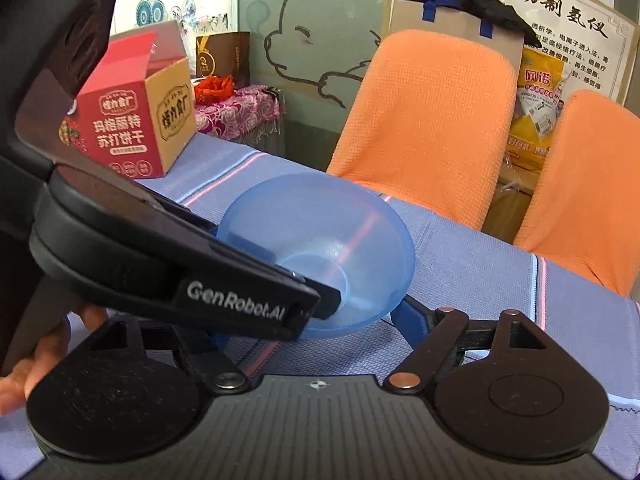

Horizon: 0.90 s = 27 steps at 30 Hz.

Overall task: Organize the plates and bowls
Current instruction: 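Close the left tool on the blue bowl's rim and lift it, then carry the blue bowl with the left tool into the white bowl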

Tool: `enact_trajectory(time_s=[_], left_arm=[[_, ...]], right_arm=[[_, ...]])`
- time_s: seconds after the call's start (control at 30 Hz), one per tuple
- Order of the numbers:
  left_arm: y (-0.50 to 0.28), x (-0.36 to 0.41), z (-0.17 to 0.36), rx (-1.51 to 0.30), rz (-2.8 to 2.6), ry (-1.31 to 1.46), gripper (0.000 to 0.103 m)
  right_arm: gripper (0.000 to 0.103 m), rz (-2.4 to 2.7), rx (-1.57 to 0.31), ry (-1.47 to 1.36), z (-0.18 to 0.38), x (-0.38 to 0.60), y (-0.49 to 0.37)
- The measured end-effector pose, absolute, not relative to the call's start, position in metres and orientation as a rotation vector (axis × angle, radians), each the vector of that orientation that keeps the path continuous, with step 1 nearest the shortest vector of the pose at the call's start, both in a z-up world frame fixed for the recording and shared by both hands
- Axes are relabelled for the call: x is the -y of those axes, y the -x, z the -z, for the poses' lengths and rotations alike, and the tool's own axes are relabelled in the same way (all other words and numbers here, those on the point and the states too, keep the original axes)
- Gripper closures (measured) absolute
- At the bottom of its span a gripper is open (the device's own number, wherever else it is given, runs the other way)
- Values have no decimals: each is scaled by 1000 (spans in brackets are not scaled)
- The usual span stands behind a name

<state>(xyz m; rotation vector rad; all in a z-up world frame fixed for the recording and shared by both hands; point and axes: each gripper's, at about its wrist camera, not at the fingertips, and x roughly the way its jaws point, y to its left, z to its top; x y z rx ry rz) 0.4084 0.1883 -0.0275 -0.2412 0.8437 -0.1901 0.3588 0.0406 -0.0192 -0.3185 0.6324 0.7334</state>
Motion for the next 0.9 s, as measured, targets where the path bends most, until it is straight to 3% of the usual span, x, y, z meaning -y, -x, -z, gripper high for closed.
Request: enact_trajectory(time_s=[0.4, 0.9], left_arm=[[-354, -162, -18, -813, 234, 271, 66], [-212, -24, -51, -796, 431, 174, 54]], right_arm=[[35, -702, -628, 334, -22, -13, -306], [34, -579, -639, 368, -54, 99, -169]])
